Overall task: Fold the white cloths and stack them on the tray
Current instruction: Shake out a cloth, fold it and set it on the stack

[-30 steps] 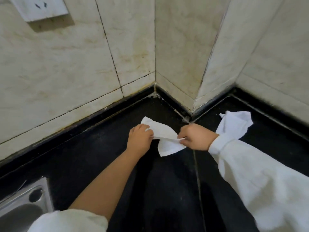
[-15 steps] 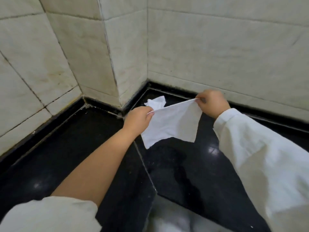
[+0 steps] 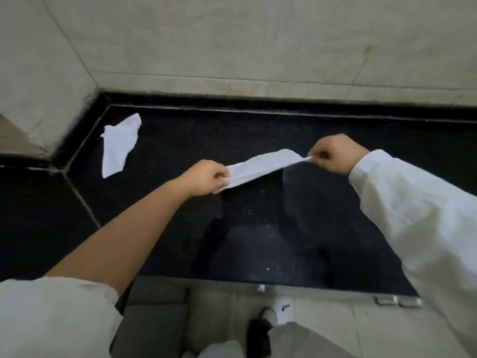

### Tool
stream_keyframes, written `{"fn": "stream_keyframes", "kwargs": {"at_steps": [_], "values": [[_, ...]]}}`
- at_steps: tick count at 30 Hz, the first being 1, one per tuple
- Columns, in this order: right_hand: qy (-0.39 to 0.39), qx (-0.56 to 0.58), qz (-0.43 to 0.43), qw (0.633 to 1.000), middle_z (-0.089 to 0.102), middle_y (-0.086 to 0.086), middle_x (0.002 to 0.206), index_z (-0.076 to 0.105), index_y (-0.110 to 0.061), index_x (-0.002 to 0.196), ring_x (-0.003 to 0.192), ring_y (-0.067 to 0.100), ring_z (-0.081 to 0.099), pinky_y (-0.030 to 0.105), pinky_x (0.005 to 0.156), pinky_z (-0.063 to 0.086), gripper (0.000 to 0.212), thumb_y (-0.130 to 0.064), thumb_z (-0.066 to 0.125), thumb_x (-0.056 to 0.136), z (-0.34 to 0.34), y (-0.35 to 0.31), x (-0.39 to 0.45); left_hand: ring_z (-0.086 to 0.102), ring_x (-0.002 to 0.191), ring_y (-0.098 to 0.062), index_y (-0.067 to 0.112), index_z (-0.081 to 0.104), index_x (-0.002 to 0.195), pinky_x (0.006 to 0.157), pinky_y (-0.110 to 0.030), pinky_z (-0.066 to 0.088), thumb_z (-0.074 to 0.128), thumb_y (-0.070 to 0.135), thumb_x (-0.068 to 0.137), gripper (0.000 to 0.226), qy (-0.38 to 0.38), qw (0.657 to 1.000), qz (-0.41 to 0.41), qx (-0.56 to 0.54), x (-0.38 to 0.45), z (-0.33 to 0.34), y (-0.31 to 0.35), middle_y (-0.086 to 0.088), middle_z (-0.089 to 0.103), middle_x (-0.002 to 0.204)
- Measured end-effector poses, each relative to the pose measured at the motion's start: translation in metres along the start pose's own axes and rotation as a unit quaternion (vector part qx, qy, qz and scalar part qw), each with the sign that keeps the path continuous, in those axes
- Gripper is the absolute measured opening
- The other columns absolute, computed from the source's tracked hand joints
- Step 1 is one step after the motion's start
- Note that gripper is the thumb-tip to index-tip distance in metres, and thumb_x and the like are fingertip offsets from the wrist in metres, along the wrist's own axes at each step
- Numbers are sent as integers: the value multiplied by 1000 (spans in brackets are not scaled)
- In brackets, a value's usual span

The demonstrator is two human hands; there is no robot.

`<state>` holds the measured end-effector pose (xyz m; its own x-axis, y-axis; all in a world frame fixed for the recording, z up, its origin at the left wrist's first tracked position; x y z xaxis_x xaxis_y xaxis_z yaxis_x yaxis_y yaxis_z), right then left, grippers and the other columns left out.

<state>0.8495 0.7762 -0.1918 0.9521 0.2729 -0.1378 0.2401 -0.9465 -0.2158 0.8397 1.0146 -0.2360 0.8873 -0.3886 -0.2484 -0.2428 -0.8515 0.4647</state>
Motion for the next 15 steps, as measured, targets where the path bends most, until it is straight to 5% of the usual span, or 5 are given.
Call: {"fn": "stream_keyframes", "kwargs": {"at_steps": [3, 7, 9, 15], "values": [[-113, -5, 0, 994, 71, 9, 105, 71, -9, 103, 95, 24, 62, 28, 86, 45, 22, -12, 56, 88, 43, 28, -21, 46, 88, -10, 5, 63, 110, 62, -10, 34, 53, 13, 92, 22, -201, 976, -9, 82, 10, 49, 12, 3, 50, 93], [-200, 17, 5, 980, 64, 1, 88, 71, -6, 99, 82, 16, 56, 23, 78, 41, 21, -8, 55, 85, 81, 44, -27, 49, 94, -12, 11, 60, 116, 83, -22, 39, 52, 15, 93, 25, -306, 945, -49, 103, 21, 76, 12, 5, 51, 101], [-193, 30, 13, 981, 64, 2, 88, 70, -5, 99, 88, 23, 61, 25, 79, 43, 22, -9, 54, 85, 89, 49, -18, 52, 98, -16, 10, 59, 116, 84, -23, 38, 51, 15, 93, 25, -288, 948, -53, 122, 31, 79, 7, -1, 54, 106], [-74, 67, 98, 990, 65, 12, 115, 66, -7, 109, 106, 28, 58, 34, 90, 46, 28, -16, 45, 93, 99, 59, 25, 58, 104, -20, 14, 61, 113, 88, -31, 48, 48, 15, 94, 24, -43, 988, -124, 82, 72, 60, -25, -6, 62, 115]]}}
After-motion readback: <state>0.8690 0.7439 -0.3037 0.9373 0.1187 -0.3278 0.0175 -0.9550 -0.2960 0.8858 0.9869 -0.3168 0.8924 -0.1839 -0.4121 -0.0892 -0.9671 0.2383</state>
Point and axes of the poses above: each hand's wrist, its own x-axis towards the middle knuckle, its own z-axis out of the palm, y = z × x, the point moved 5 cm from there along x, towards the middle knuckle
